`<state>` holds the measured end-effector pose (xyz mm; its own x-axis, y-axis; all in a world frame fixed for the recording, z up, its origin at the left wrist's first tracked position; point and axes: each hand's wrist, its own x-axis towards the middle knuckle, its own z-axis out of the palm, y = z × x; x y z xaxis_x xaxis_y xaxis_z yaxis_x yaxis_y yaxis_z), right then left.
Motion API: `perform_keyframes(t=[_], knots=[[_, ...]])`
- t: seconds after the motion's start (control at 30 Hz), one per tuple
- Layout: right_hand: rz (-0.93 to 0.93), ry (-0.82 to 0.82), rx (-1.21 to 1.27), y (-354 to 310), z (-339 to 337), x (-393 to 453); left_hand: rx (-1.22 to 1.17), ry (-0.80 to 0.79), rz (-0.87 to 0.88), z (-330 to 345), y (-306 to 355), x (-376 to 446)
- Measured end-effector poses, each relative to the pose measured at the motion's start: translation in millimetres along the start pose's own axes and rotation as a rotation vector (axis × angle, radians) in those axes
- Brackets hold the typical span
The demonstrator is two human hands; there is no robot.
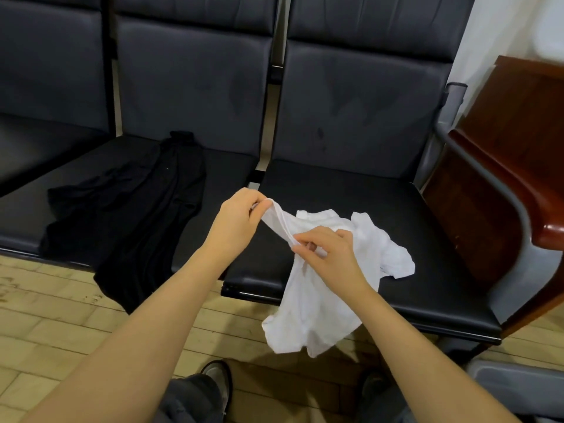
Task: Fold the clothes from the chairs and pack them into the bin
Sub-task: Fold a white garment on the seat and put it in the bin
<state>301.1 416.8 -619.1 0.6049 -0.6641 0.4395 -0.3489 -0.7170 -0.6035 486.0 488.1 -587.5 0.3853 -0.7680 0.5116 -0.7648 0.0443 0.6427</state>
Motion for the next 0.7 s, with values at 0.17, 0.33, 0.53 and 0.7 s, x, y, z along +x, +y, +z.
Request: perform_keyframes(t=[0.17, 0.33, 0.53, 0.7], knots=[[0.218, 0.138, -0.223, 43.8, -27.5, 1.1, -0.115, -0.016, -0.065, 9.7, 8.6, 3.1], [0.427, -0.195, -0.392, 76.9, -39.8, -15.1, -0.187, -0.061, -0.064, 28.2, 26.3, 11.0], [0.430, -0.225, -0.307, 58.8, -6.9, -11.4, -0.137, -0.061, -0.111, 45.9, 34.5, 16.3], [0.469, 0.191, -0.054, 60.5, -18.5, -0.2, -0.229, -0.144, -0.245, 72.0, 36.5, 7.0]])
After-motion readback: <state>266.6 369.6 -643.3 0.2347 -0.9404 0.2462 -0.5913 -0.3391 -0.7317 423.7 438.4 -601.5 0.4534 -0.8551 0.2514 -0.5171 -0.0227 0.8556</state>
